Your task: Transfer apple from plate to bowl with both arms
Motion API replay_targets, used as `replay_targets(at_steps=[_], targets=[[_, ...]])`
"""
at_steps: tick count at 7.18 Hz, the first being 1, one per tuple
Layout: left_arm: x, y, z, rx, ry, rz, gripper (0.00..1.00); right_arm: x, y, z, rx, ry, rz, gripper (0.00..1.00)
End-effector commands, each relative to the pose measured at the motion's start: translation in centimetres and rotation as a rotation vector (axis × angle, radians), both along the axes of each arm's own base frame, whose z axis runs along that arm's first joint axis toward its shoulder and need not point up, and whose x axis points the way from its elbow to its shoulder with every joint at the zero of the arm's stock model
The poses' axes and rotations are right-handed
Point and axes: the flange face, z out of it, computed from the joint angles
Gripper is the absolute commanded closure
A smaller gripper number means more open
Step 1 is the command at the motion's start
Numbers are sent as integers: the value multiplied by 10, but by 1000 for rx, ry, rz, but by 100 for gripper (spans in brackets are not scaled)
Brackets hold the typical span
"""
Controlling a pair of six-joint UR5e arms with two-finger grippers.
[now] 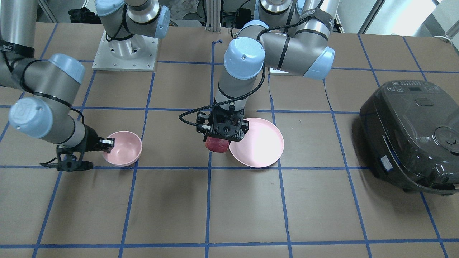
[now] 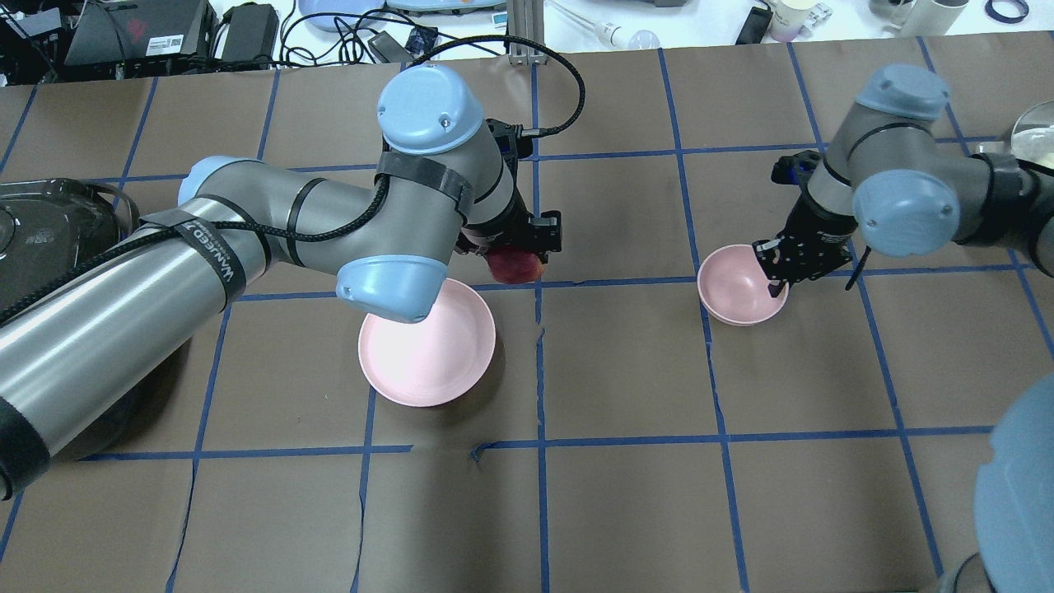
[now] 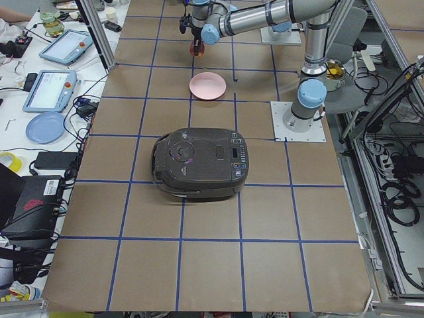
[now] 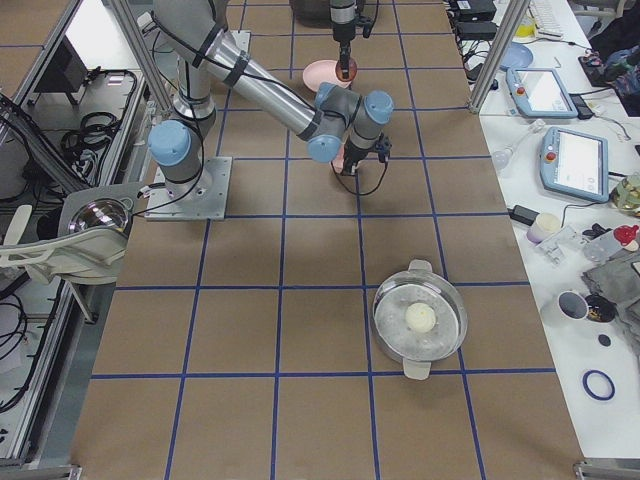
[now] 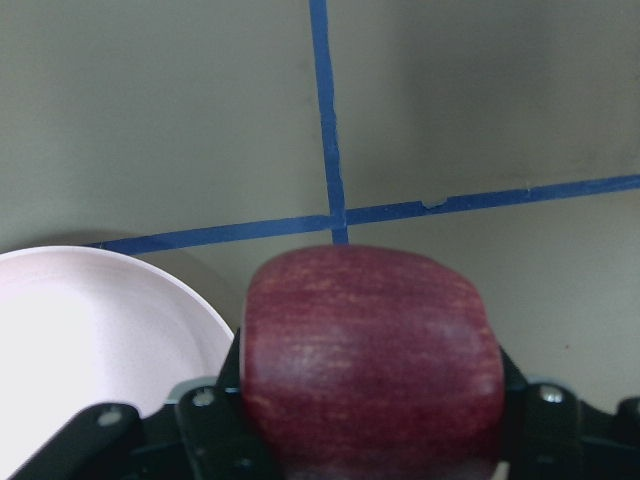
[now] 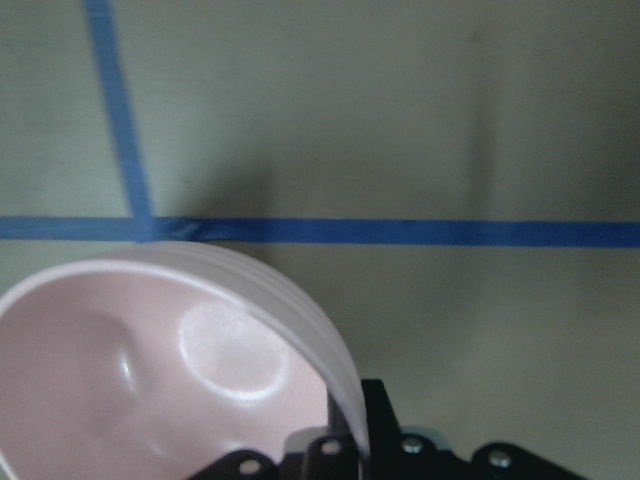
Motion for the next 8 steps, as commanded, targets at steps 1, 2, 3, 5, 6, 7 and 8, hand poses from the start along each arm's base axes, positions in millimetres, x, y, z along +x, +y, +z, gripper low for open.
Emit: replay_targets(at_steps=[1,2,3,5,6,7,8], targets=[[1,-1,3,-8,1,-4,88,113,13,6,-7,-61,-30,100],[2,0,2,-9,-11,-7,88,140,22,5,7,-44,-62,100],[2,1,1,-4,-9,-7,88,142,24,2,11,-34,-57,100],[2,4,-6,12,-15,-9,88,141,27,-5,28,-29,-56,67],[2,4,-7,11,-18,-8,88,141,27,-4,27,-29,-58,5],[1,2,-1,6,-6,-7,88,141,27,-4,25,-31,-58,0],[-4,3,-5,11,-1,14,88,141,25,-2,20,-31,-53,0]])
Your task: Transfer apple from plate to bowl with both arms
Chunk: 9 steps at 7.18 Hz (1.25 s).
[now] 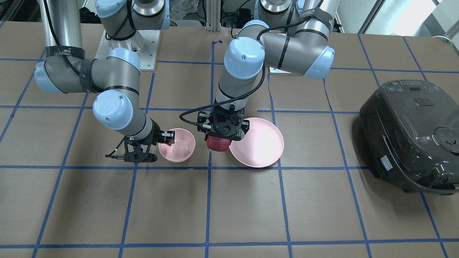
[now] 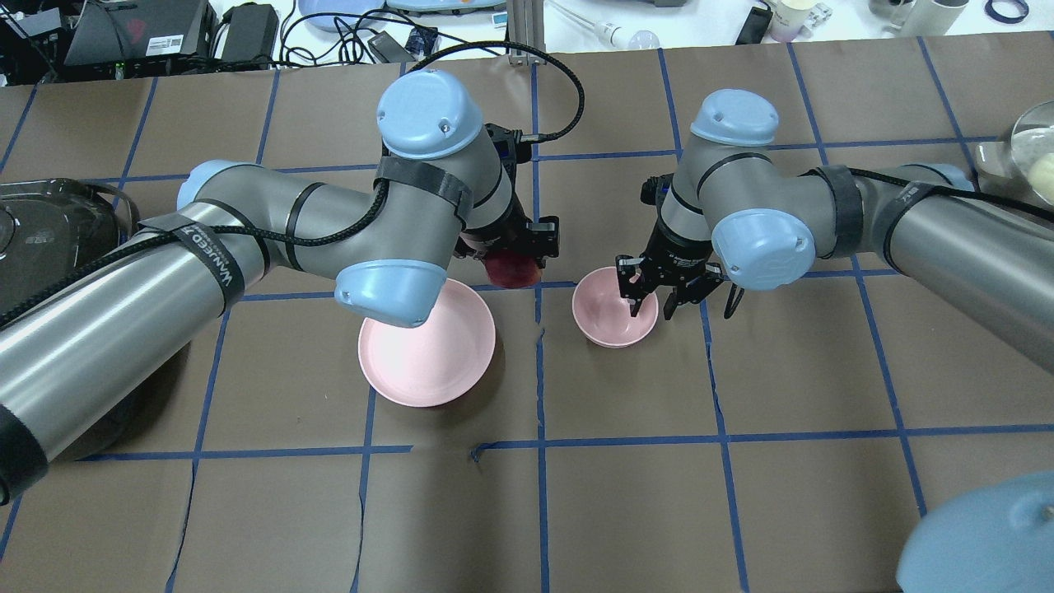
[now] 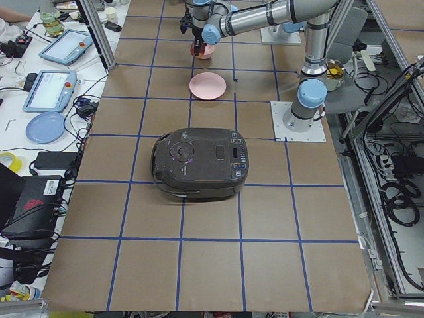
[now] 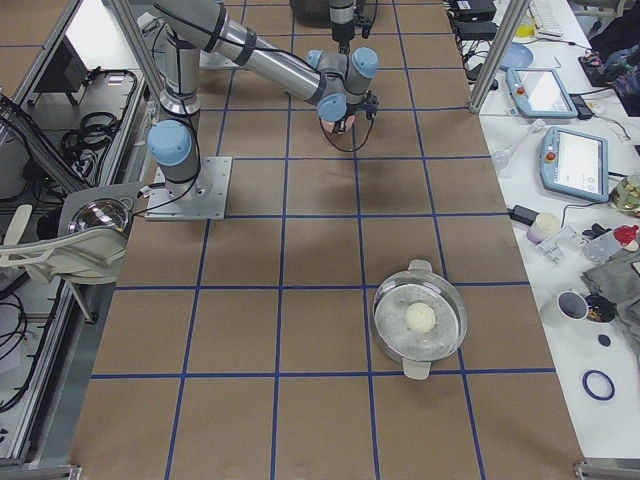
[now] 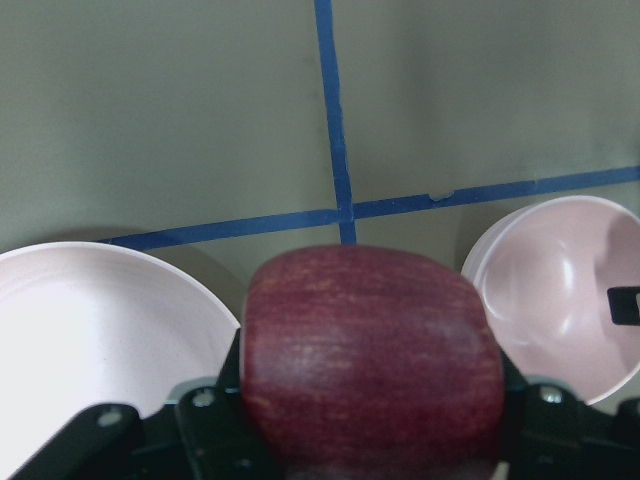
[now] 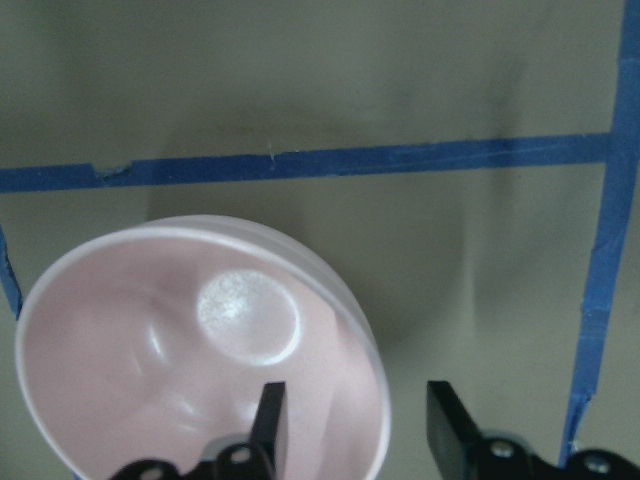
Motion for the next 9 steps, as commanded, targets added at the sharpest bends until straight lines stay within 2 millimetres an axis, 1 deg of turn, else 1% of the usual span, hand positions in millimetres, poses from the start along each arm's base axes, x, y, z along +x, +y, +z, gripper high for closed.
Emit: replay_targets(at_steps=[1,2,3,4,5,6,7,8,9], targets=[[-6,-1,-13,30,8,62,88,-3,-7,12,-26,2,3,0],[-9,-3,-17,46,23,93,88,-27,-20,29,-60,51,-19,0],[-15,-4,-16,63,84,150,89,-74,-31,46,-95,115,1,0],[-24,-6,-17,62,104,215,92,-128,-36,56,-122,100,64,0],[-48,-2,-18,74,103,263,94,-162,-38,58,-129,93,75,0],[-68,-1,-28,88,98,283,95,-163,-36,68,-148,100,73,0],[-88,5,-24,77,57,307,95,-163,-34,90,-183,110,69,0],[-101,10,-43,99,21,327,96,-160,-24,133,-210,117,68,0],[-109,11,-58,117,15,339,95,-160,-23,190,-221,119,68,0]])
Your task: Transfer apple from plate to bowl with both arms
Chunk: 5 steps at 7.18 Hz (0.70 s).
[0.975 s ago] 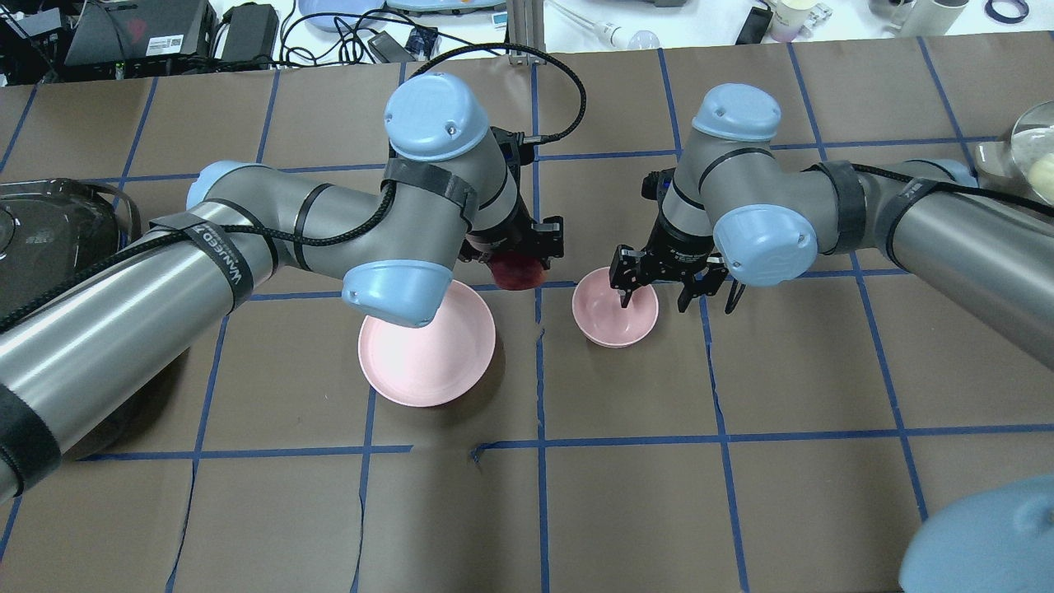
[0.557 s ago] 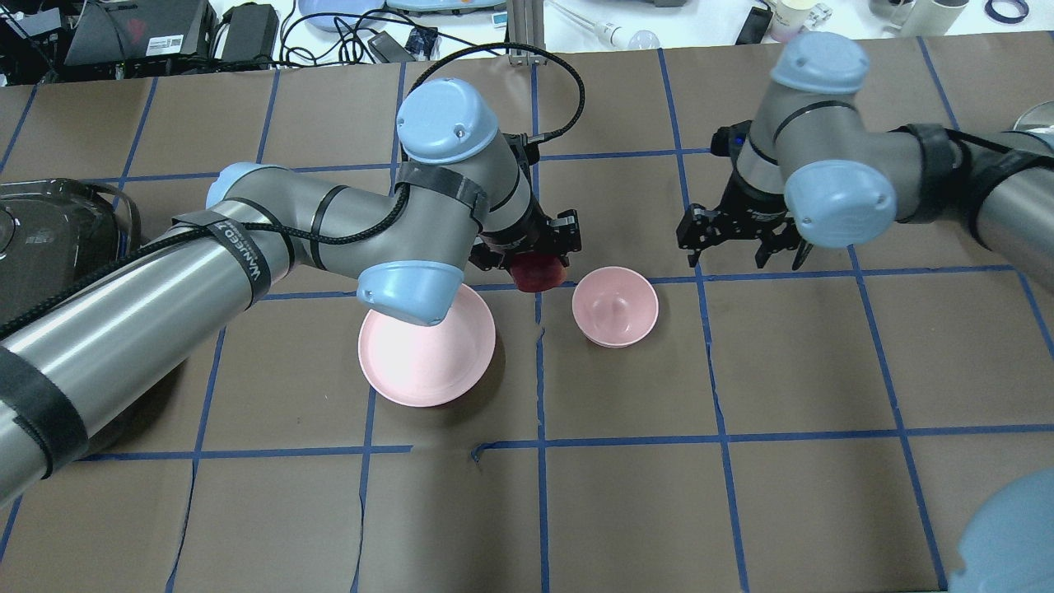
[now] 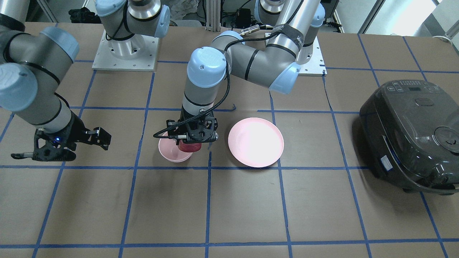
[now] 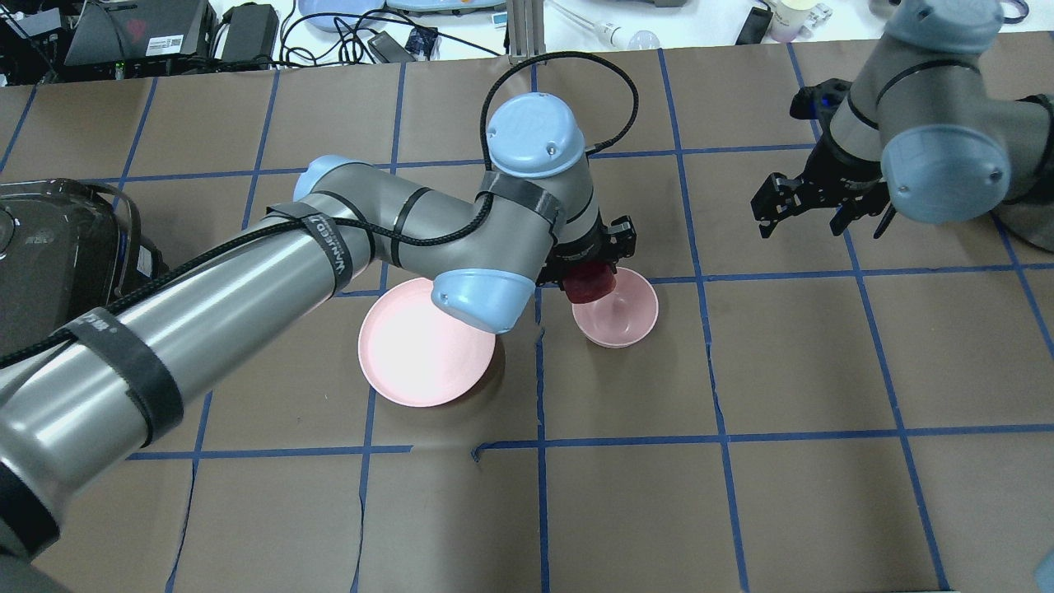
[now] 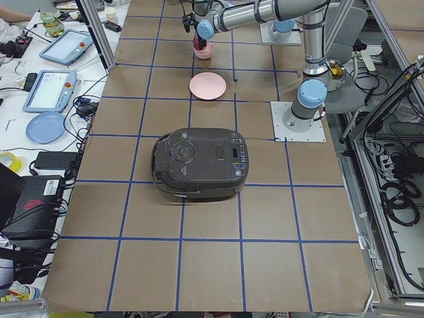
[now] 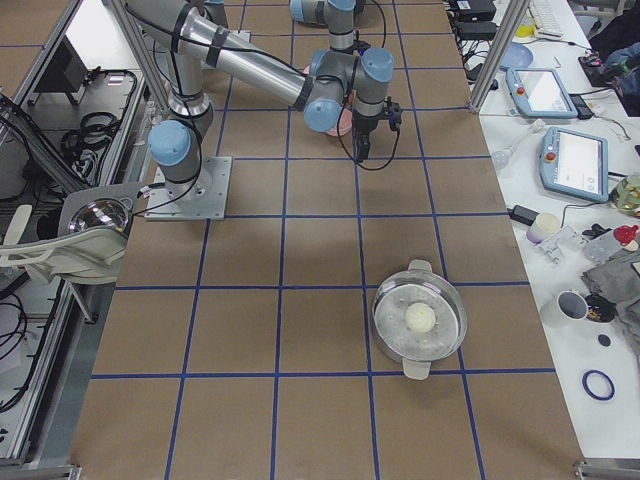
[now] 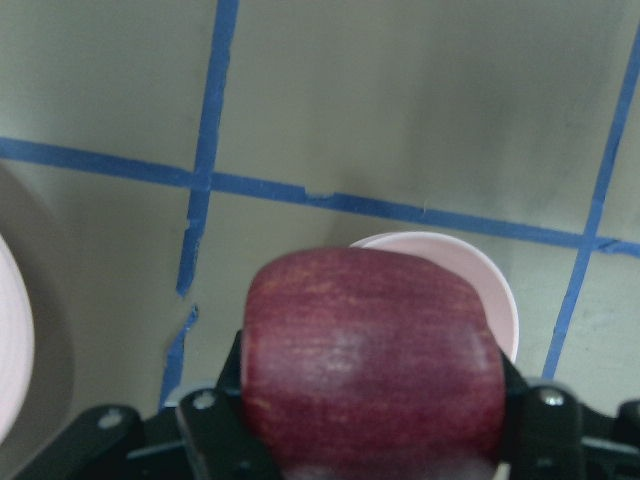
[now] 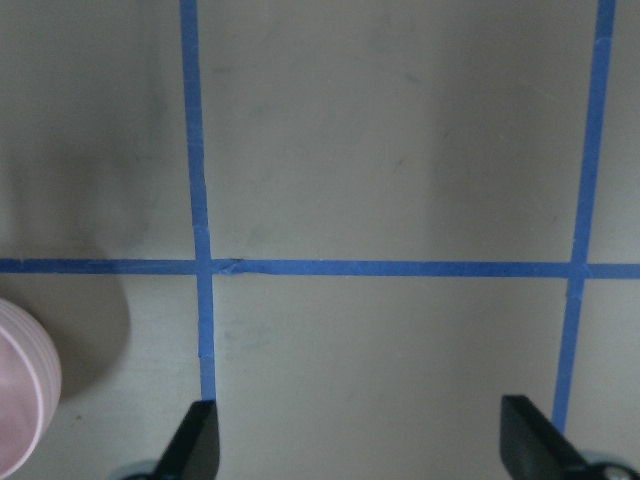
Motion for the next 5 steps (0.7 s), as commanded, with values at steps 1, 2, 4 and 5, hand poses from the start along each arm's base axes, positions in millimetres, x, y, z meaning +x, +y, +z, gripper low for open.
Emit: replay_targets(at_steps=[1,2,4,5], targets=[[-21,9,-27,34,-27,8,95,0,3,130,-45,10,0,0],[-25,11,-28,36,-25,6,93,0,4,186,-49,10,0,0],[-33,13,-36,67,31,-2,61,1,9,202,-40,10,11,0],[-34,14,-42,93,49,-6,21,2,11,203,-39,8,14,0]])
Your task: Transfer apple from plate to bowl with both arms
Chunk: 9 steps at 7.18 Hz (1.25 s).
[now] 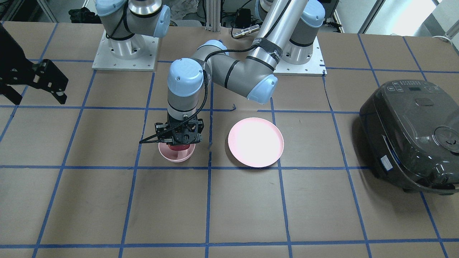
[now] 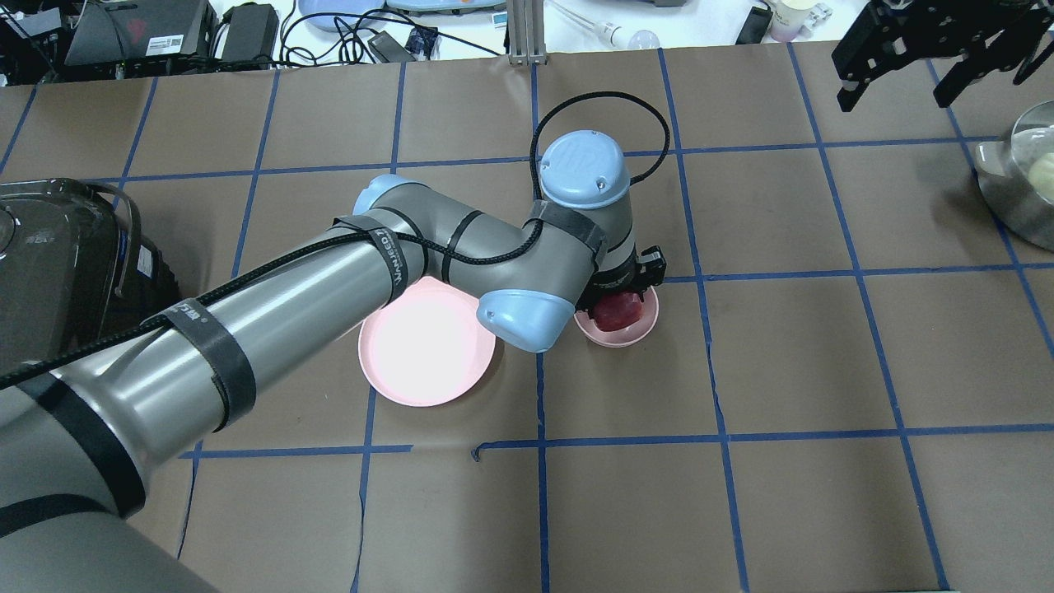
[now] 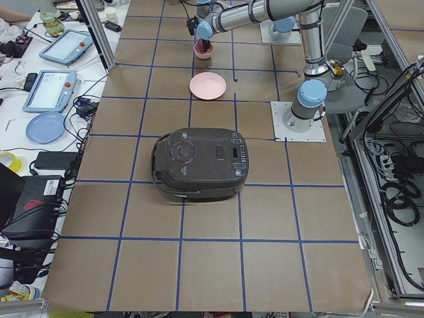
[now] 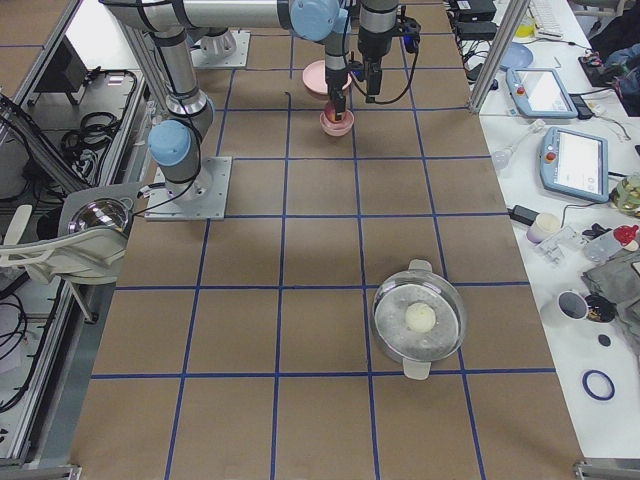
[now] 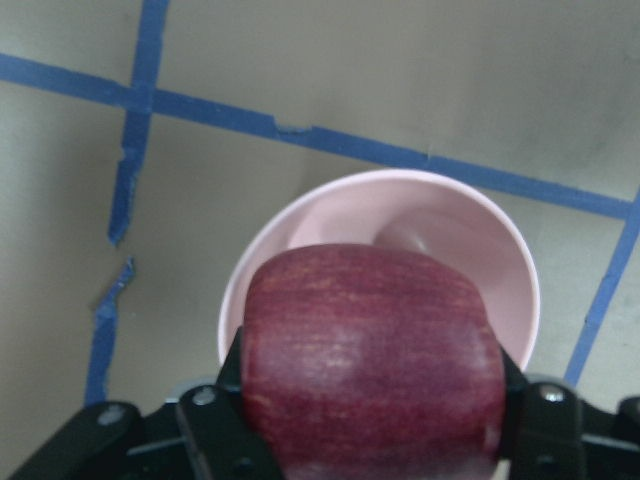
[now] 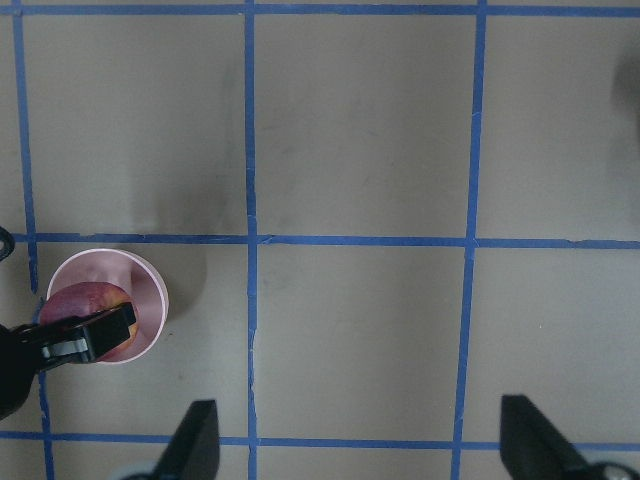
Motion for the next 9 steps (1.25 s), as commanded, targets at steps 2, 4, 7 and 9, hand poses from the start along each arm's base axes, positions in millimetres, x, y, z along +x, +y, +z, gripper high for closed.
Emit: replay_targets(at_steps=[2,4,7,9], targets=[[-5,-4,-8,-11,48,-21,0,52,9,4,0,1,67,0],[6,-10,24,-91,59,-139,0,88,12,-1,5,-1,26,0],[104,-16,79,-132,26,-324,0,90,16,-25,10,8,27,0],[196,-20,141,-108,1,-399,0,87,23,-24,-18,38,17,0]])
